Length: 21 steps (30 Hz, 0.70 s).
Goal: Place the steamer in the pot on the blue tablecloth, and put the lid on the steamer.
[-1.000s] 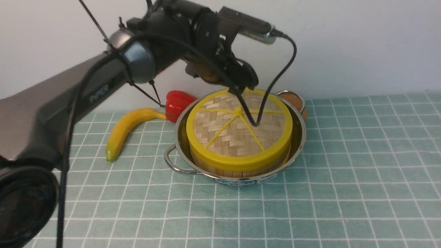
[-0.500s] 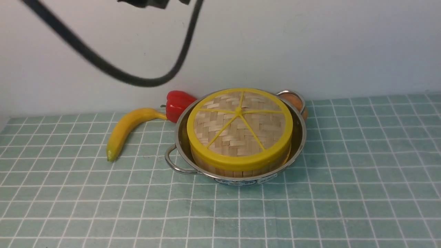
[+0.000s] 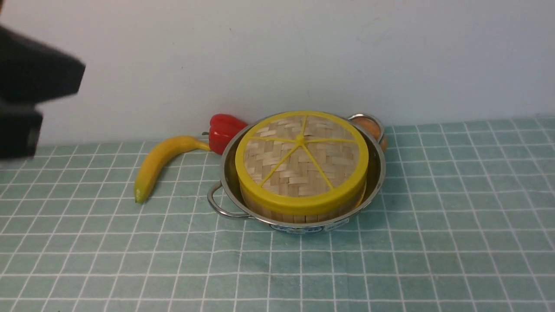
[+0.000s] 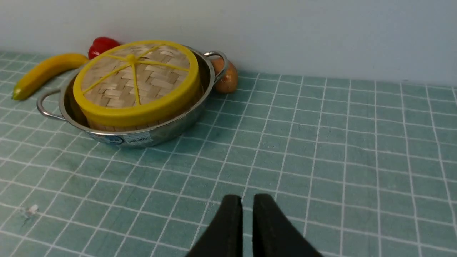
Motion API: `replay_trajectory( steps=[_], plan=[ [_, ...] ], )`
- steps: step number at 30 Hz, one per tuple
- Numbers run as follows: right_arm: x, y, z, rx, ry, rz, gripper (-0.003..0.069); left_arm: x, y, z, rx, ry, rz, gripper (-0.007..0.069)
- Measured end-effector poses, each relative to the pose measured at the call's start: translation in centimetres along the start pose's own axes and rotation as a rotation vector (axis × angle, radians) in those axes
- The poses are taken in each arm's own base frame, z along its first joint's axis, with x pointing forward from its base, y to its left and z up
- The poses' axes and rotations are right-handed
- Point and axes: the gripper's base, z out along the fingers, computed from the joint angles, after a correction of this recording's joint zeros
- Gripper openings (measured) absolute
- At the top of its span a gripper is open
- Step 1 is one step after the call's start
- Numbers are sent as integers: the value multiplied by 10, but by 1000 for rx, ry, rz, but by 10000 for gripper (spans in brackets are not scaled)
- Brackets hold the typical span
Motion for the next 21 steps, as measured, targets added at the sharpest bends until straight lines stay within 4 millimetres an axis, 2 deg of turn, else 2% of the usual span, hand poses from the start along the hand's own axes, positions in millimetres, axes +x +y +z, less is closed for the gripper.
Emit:
replay_trajectory(
  steps=[3,5,7,12,21],
  plan=[
    [18,-4,3,-3,-4,36,23,35,-7,0,19,3,-67,-23],
    [22,-4,4,-6,-3,45,19,44,-9,0,26,7,-89,-23],
    [27,-4,8,-15,15,57,18,58,-13,-10,47,-13,-141,-22],
    [30,0,9,-51,33,81,22,65,-15,-23,59,-41,-164,-19],
    [31,6,9,-115,53,118,55,66,-15,-21,60,-29,-163,-6]
  ],
)
